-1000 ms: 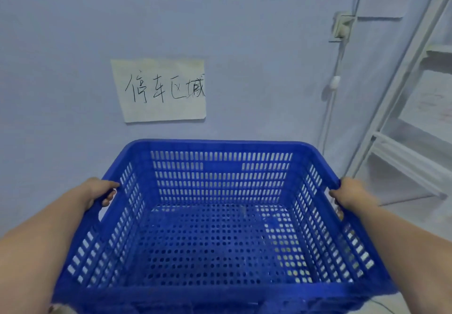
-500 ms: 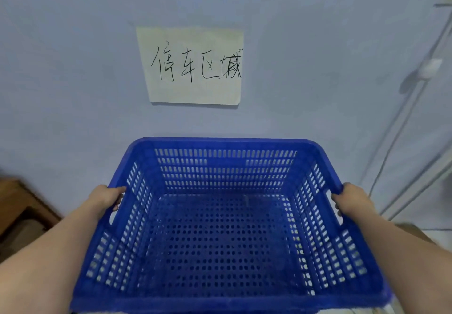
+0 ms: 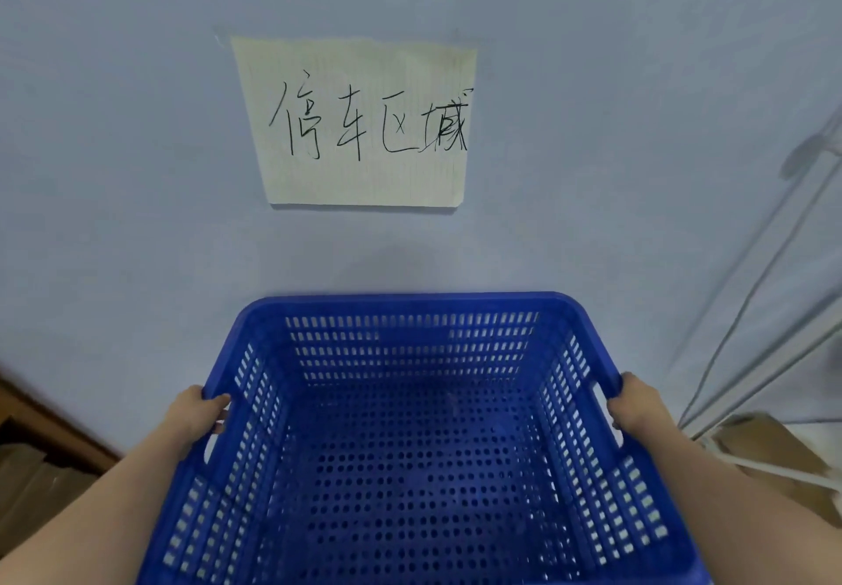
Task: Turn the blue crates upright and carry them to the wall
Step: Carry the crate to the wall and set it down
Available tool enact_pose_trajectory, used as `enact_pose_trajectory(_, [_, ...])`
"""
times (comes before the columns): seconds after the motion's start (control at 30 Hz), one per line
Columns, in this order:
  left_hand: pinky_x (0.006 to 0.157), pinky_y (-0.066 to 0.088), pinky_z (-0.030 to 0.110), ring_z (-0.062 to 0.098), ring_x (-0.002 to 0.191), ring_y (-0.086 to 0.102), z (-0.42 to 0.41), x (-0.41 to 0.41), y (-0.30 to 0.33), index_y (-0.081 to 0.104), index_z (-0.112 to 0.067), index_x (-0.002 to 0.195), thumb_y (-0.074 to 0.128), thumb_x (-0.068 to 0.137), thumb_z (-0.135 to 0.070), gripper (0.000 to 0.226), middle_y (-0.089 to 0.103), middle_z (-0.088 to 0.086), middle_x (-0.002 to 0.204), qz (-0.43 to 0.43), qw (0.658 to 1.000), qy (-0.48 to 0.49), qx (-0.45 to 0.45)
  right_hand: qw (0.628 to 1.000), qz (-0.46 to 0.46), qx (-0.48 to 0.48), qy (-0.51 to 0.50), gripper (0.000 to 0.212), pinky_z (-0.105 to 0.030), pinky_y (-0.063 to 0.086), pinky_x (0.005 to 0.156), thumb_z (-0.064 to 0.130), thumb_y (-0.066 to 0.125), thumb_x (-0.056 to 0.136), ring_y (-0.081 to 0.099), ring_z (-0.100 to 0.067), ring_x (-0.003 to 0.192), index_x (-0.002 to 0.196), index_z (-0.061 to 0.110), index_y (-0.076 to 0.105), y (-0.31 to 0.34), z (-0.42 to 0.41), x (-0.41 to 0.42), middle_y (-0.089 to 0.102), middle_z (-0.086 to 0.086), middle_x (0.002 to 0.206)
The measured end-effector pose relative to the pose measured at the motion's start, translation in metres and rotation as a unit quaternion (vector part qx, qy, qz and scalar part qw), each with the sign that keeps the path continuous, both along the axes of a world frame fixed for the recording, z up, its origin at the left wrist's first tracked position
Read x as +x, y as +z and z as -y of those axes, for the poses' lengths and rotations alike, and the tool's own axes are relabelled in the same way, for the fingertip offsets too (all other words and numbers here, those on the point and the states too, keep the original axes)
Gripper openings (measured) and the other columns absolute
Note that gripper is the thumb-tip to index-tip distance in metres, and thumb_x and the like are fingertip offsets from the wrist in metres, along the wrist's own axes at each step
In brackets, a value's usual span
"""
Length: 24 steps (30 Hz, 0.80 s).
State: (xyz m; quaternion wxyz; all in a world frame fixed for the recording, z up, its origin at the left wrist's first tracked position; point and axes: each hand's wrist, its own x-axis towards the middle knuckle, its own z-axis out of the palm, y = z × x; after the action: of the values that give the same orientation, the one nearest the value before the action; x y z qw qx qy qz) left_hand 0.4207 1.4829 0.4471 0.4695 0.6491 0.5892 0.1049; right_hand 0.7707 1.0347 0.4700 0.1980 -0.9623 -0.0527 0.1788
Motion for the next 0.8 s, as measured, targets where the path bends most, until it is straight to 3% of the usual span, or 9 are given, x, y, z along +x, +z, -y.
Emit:
enact_pose_trajectory(0.1, [0.057, 0.043, 0.037, 0.031, 0.066, 0.053, -0.004, 0.001, -0.005, 0.049, 0.009, 0.103, 0.048, 0.096, -0.003, 0.014, 0.058, 0.027, 0.084, 0.005, 1.000, -0.008, 0.019, 1.000, 0.008, 0.016, -0.021, 0.031, -0.042, 0.052, 0.076, 0.004, 0.048, 0.084, 0.062, -0.038, 0.087, 0.115, 0.000, 0.046, -0.003, -0.004, 0.000, 0.060, -0.025, 0.103])
enact_pose_trajectory(0.3, [0.057, 0.044, 0.033, 0.026, 0.059, 0.049, -0.004, -0.004, -0.012, 0.049, 0.008, 0.103, 0.050, 0.095, -0.006, 0.016, 0.055, 0.019, 0.074, 0.025, 0.999, -0.010, 0.024, 0.999, 0.046, 0.000, -0.030, 0.031, -0.034, 0.039, 0.065, 0.008, 0.042, 0.088, 0.051, -0.030, 0.072, 0.119, 0.003, 0.043, -0.015, -0.004, -0.008, 0.054, -0.014, 0.087])
enact_pose_trajectory(0.47, [0.049, 0.047, 0.033, 0.029, 0.053, 0.055, 0.002, -0.009, -0.006, 0.048, -0.003, 0.100, 0.047, 0.096, -0.010, 0.009, 0.058, 0.021, 0.080, 0.013, 0.999, -0.024, 0.018, 0.998, 0.063, -0.008, -0.014, 0.032, -0.034, 0.039, 0.066, 0.012, 0.044, 0.091, 0.051, -0.030, 0.075, 0.122, 0.004, 0.042, -0.020, 0.003, -0.009, 0.062, -0.023, 0.103])
enact_pose_trajectory(0.8, [0.047, 0.042, 0.029, 0.025, 0.050, 0.046, 0.006, -0.002, -0.001, 0.050, 0.002, 0.101, 0.049, 0.095, -0.007, 0.011, 0.054, 0.019, 0.070, 0.010, 0.999, -0.004, 0.039, 0.998, 0.068, 0.005, -0.014, 0.031, -0.035, 0.041, 0.067, 0.014, 0.046, 0.093, 0.054, -0.033, 0.078, 0.122, 0.003, 0.043, -0.019, 0.005, -0.010, 0.062, -0.025, 0.106])
